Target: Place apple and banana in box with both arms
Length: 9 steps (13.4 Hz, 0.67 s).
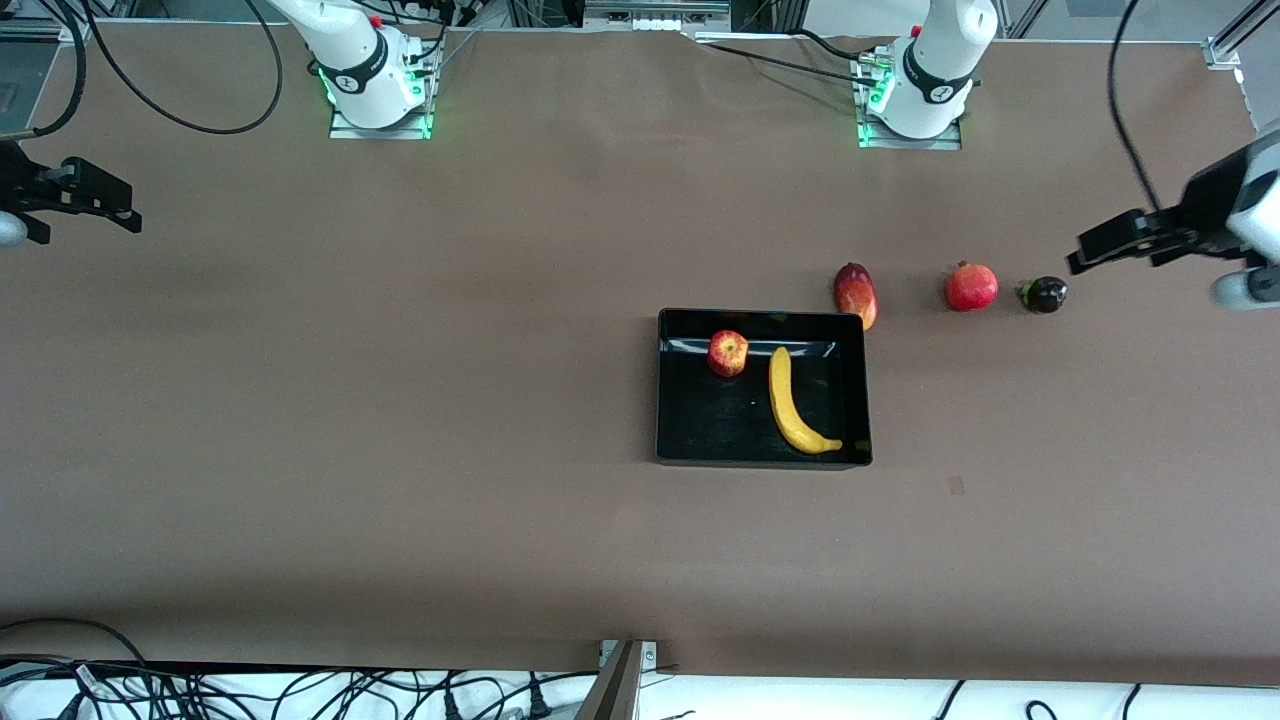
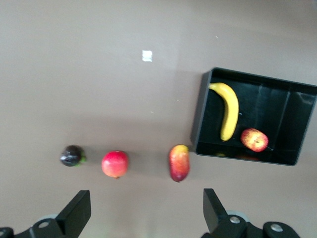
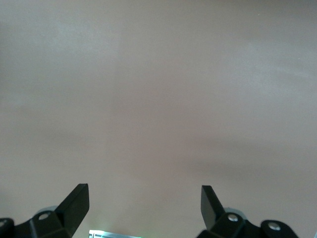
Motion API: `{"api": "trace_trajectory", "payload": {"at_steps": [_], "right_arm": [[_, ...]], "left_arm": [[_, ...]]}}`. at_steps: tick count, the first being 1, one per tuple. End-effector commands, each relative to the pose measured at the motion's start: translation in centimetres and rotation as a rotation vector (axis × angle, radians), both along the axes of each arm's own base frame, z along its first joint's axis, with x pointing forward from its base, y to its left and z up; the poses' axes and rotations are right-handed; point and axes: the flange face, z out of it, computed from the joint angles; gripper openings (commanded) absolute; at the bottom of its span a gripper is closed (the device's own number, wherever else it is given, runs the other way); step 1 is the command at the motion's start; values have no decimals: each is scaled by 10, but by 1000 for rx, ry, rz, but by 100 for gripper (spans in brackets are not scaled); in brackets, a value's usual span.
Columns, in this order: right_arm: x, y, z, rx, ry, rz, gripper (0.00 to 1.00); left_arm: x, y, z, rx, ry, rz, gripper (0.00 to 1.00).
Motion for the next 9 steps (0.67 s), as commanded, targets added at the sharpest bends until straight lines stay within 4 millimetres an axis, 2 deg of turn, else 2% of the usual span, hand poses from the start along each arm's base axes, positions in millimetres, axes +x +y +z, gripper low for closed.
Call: {"api": "trace_trajectory", "payload": {"at_steps": [1,5,9], "right_arm": [[-1,-1,4,19,-1,-11,100],[-1,-1,4,19,-1,-11,100],[-1,-1,4,19,-1,-9,100]], "left_arm": [[-15,23,13,92,-15,-78,100],[-16,28,18,114,-28,-82,100],[-9,28,8,114,-41,-144,100]]}}
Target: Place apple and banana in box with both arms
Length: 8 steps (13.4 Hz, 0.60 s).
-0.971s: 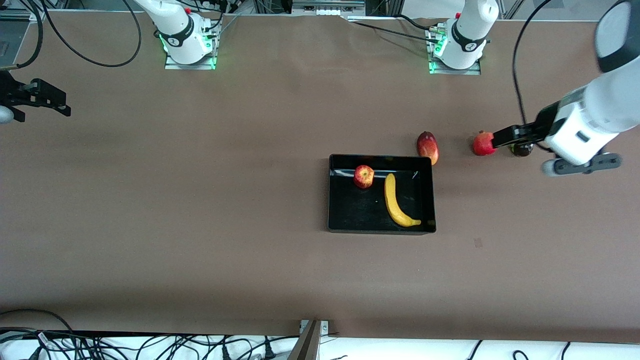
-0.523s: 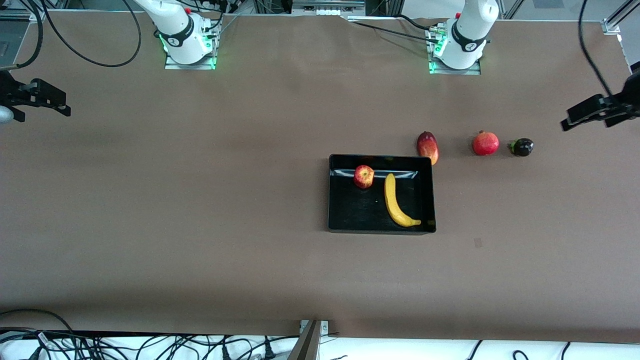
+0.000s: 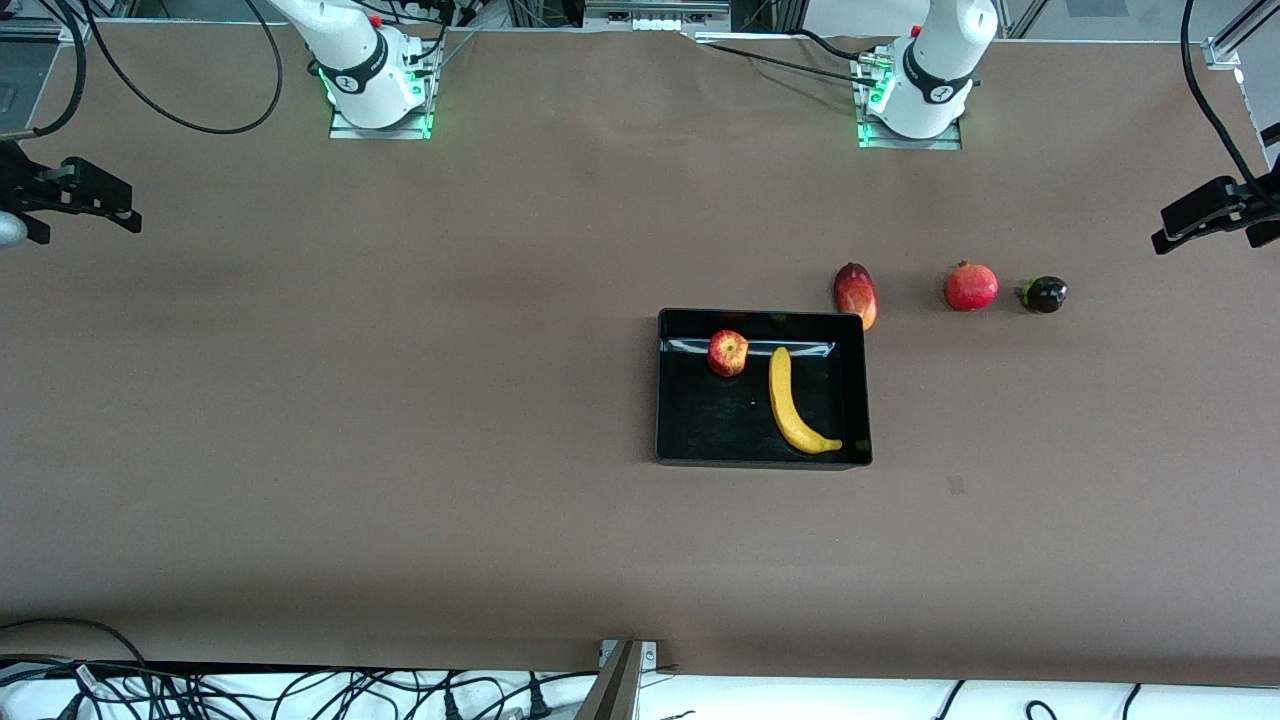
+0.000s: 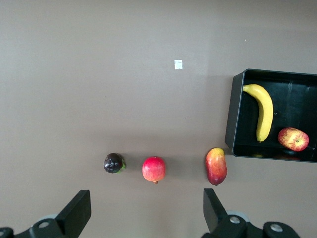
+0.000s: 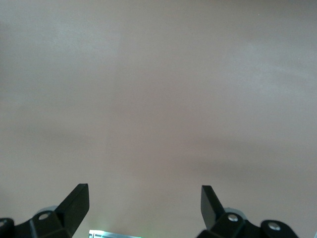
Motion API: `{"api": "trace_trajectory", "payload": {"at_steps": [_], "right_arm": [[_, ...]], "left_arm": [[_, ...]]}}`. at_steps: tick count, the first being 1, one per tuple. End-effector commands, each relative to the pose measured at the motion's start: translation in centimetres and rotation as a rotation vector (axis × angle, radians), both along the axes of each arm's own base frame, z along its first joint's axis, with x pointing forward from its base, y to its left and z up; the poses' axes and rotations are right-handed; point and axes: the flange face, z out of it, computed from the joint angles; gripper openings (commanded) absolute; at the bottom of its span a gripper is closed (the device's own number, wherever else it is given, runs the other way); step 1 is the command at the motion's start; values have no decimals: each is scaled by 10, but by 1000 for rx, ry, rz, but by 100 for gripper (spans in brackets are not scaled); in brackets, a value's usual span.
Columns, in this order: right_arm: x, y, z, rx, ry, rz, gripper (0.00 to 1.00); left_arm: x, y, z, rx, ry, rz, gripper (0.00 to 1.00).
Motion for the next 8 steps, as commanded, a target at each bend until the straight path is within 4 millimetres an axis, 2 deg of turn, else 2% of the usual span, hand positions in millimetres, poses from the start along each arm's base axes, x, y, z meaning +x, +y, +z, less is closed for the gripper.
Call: {"api": "trace_trajectory", "payload": {"at_steps": [1,8], "right_arm": [[-1,-1,4,19,-1,-9,100],[-1,-1,4,19,-1,-9,100]], "left_arm": [[0,0,-4,16,-8,-88,100],[3,-14,-12,4,-22,-169,100]]}}
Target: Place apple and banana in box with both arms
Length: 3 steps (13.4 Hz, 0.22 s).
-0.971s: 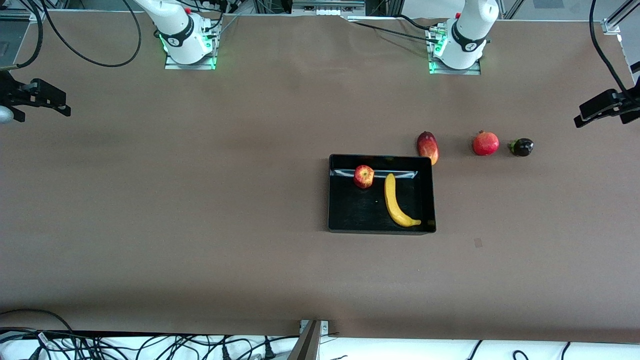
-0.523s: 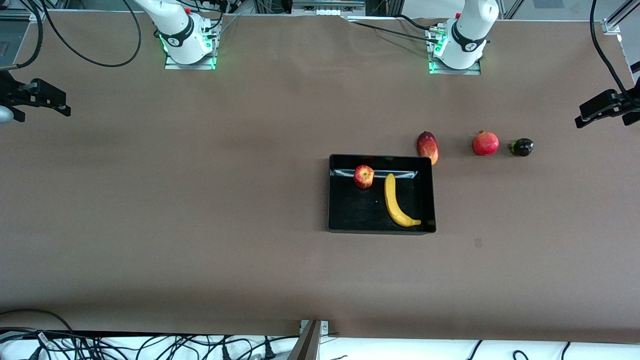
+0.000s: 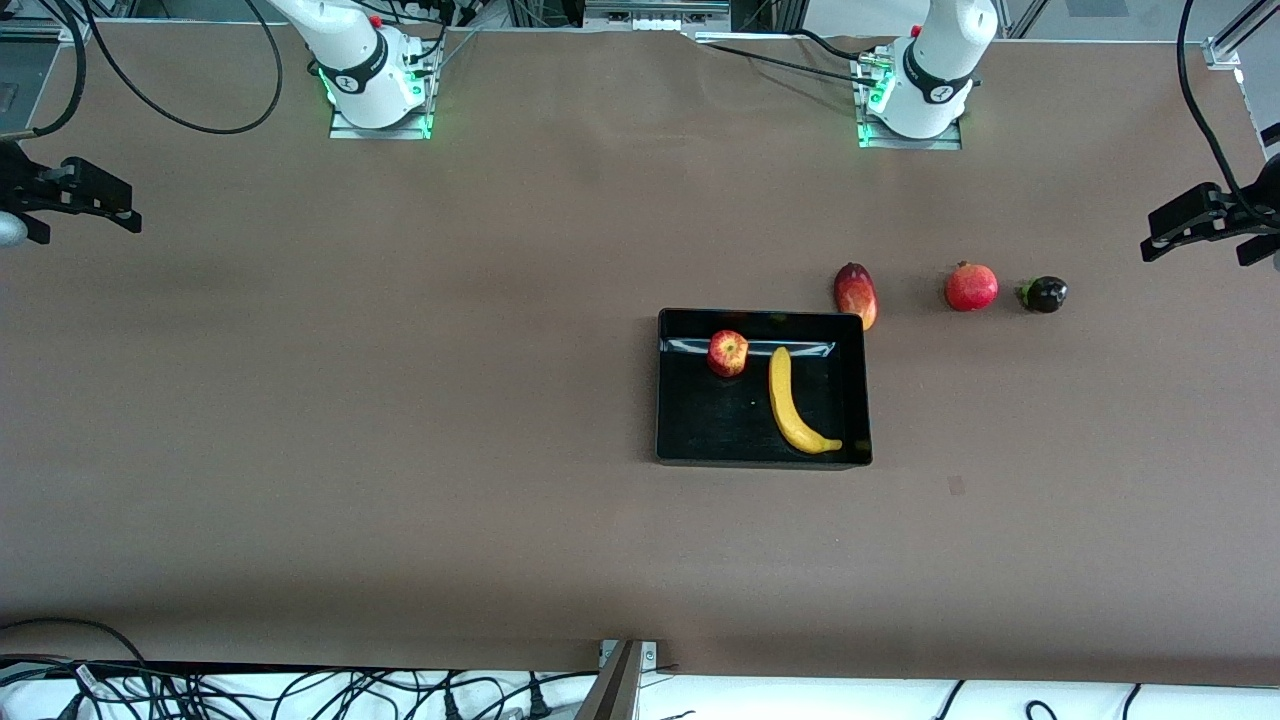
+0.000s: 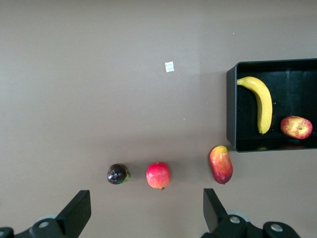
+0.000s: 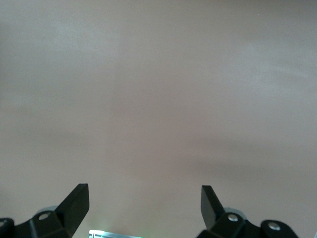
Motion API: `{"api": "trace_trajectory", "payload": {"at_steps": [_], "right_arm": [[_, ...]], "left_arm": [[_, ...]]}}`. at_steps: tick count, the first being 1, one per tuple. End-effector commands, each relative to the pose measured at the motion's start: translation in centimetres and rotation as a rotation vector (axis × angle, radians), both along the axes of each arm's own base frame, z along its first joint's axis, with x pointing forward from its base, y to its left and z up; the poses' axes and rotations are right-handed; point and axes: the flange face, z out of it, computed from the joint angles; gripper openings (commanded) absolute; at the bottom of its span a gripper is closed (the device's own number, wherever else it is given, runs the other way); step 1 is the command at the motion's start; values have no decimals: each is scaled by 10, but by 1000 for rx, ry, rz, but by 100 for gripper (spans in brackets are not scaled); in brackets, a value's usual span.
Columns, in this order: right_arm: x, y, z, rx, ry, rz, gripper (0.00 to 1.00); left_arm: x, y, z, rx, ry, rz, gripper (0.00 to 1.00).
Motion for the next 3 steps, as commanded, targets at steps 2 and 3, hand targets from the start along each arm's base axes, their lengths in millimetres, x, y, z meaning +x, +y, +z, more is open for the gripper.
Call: {"api": "trace_trajectory", "payload": {"at_steps": [2,3], "right_arm": [[-1,-1,4,19,-1,-9,100],[-1,-1,4,19,-1,-9,100]], "left_arm": [[-1,-23,-4,5,-6,-73,100],[-1,-25,-5,6,-4,-74,100]]}}
